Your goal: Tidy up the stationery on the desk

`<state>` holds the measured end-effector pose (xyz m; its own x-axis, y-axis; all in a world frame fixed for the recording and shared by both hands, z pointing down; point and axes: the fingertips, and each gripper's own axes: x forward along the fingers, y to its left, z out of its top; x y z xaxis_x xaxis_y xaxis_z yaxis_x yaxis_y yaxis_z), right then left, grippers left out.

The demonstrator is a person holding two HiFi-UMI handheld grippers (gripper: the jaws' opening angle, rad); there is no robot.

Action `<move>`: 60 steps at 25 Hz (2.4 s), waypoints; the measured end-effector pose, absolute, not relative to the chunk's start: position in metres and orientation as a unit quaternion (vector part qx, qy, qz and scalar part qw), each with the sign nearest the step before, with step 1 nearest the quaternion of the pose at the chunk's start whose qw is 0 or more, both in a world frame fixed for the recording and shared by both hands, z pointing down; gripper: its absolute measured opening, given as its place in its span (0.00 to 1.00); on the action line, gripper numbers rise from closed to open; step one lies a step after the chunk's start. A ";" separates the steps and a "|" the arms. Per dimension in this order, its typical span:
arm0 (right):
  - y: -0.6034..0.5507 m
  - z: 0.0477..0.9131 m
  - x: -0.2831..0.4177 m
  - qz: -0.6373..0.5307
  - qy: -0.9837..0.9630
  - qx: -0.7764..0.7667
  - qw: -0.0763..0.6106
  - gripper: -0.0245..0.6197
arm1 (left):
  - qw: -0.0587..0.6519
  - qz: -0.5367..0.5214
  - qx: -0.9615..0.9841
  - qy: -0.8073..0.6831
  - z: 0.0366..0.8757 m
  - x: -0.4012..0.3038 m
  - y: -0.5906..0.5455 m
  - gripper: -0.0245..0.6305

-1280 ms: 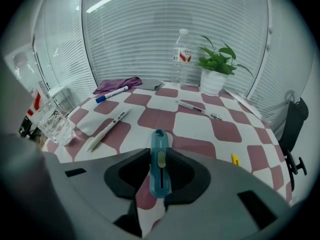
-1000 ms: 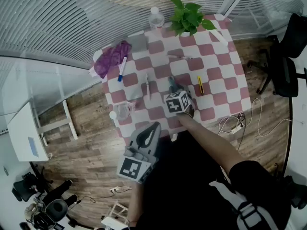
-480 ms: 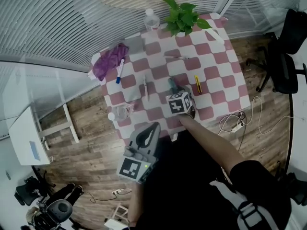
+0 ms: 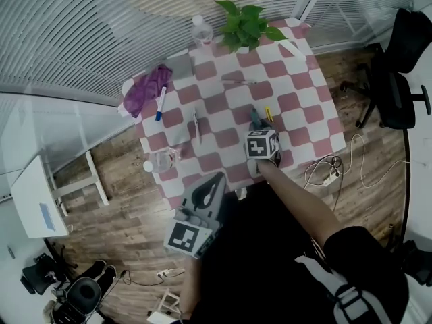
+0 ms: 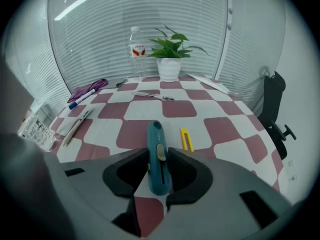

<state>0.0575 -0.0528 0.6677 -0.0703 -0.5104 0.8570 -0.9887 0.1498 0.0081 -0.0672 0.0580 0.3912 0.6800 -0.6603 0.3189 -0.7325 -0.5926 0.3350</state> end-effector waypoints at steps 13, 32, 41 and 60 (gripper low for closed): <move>-0.053 0.671 0.063 0.337 -0.655 0.575 0.356 0.30 | 0.220 0.084 0.887 -0.397 0.388 -0.060 0.061 0.09; -0.085 0.618 0.061 0.278 -0.745 0.533 0.289 0.33 | 0.220 0.074 0.886 -0.402 0.387 -0.059 0.060 0.09; -0.149 0.610 0.049 0.148 -0.820 0.426 0.352 0.33 | 0.226 0.077 0.883 -0.404 0.393 -0.059 0.056 0.09; -0.204 0.670 0.031 0.068 -0.850 0.281 0.440 0.22 | 0.256 0.081 0.856 -0.441 0.405 -0.056 0.036 0.09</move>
